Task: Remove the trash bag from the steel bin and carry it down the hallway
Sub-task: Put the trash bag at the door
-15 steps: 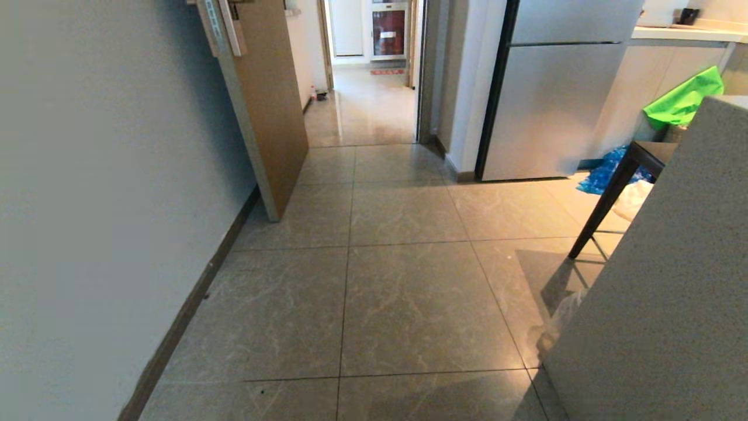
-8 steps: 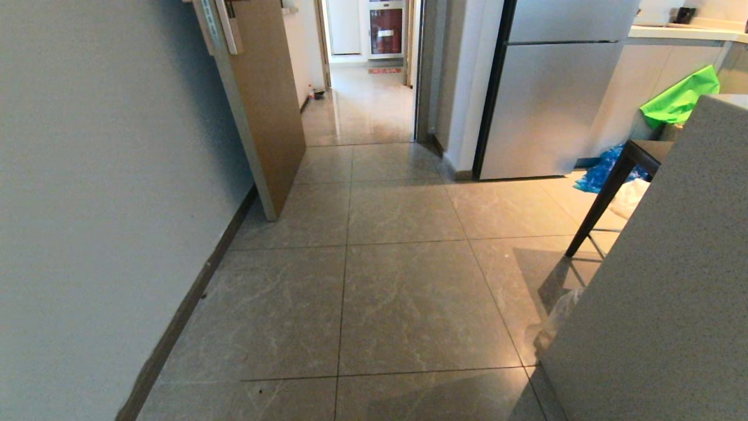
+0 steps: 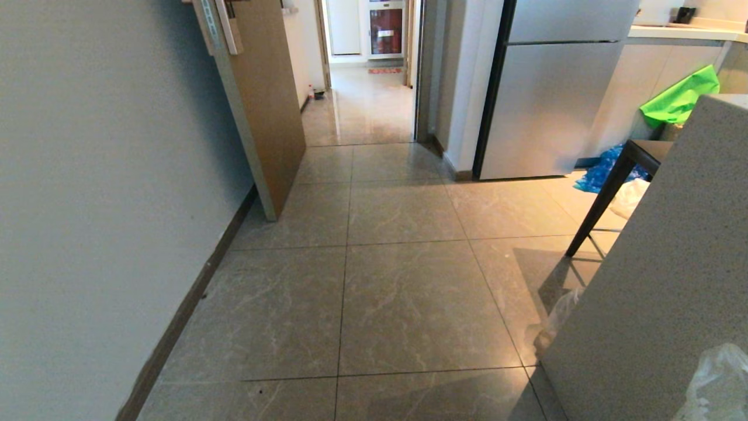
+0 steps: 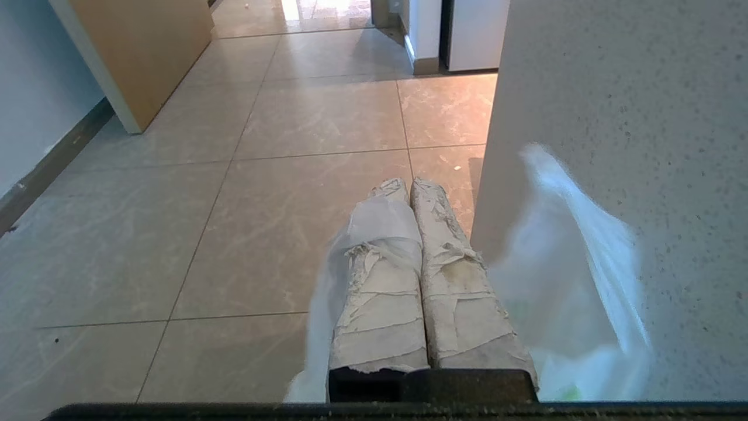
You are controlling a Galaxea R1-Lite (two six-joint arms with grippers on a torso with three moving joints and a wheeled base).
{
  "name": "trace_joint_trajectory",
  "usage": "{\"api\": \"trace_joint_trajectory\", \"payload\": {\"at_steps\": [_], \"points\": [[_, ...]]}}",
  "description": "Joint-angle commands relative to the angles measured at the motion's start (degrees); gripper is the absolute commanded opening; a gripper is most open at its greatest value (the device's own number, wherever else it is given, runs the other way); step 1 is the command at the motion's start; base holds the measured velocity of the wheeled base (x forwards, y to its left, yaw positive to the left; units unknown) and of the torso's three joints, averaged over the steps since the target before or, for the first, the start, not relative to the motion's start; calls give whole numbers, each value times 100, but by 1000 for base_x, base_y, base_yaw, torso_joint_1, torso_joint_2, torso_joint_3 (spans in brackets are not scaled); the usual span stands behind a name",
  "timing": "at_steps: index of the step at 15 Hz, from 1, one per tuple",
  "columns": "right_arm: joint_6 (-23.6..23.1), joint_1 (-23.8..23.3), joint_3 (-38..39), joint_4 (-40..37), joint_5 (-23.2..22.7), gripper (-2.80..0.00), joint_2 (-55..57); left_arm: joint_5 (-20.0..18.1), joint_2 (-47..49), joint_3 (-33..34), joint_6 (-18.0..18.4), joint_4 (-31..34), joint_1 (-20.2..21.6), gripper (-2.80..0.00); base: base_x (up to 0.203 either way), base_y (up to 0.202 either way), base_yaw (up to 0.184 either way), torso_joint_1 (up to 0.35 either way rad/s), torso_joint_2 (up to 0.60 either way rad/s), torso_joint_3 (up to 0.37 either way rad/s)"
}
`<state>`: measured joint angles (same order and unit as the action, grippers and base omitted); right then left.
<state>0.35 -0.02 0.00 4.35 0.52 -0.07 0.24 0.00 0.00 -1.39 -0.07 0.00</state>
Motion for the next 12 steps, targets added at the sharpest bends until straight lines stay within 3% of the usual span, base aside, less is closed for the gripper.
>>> {"api": "trace_joint_trajectory", "payload": {"at_steps": [1,12], "points": [[0,2,176,4,0,-280,-1,2,0,0,-2,-1,0,-280,0,0,0,0,0,0],[0,2,176,4,0,-280,-1,2,0,9,-2,-1,0,-280,0,0,0,0,0,0]]}}
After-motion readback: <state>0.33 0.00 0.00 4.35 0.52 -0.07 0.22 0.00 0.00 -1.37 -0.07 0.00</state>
